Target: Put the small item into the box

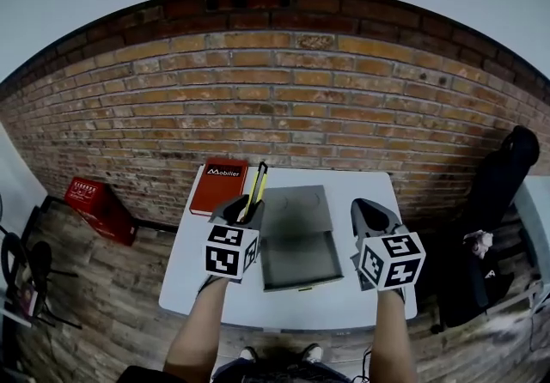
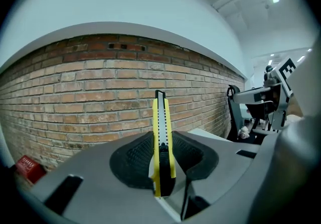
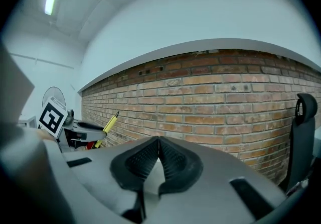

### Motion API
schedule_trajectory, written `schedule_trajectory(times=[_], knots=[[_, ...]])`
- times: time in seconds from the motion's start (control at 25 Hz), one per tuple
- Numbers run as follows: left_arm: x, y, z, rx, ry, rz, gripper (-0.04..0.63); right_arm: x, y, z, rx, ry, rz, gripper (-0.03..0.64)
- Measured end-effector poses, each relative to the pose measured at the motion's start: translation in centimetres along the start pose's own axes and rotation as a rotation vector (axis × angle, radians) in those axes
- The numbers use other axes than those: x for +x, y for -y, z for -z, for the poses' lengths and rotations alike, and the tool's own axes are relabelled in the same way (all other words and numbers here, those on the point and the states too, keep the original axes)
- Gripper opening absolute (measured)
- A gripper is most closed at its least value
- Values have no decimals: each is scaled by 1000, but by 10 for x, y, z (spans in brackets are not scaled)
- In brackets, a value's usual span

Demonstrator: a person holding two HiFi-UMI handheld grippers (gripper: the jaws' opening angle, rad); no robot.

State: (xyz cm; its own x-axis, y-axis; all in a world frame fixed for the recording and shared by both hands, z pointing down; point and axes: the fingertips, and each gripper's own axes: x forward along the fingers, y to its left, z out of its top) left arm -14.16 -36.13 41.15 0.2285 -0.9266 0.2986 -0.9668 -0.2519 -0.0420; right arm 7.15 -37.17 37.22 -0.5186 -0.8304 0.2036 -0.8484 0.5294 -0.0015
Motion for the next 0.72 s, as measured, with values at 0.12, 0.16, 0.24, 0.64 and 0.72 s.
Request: schedule_trajectory(times=[0.12,0.16,0.24,0.64,0.72], knots=[[3,4,-2,-4,-5,-38,130,5,14,0,3,0,-27,20],[3,4,-3,-5,-6,-49,130,6,18,-1,5,2,-33,20],[3,4,-4,-3,-9,-66,130,9,23,-1,9,5,-42,20],[0,-7,0,26,-33,-85,129,19,17,-4,17,23,-65,20],[0,-8,1,36,-39,-78,130,20,16,-5,18,26,-62,20]])
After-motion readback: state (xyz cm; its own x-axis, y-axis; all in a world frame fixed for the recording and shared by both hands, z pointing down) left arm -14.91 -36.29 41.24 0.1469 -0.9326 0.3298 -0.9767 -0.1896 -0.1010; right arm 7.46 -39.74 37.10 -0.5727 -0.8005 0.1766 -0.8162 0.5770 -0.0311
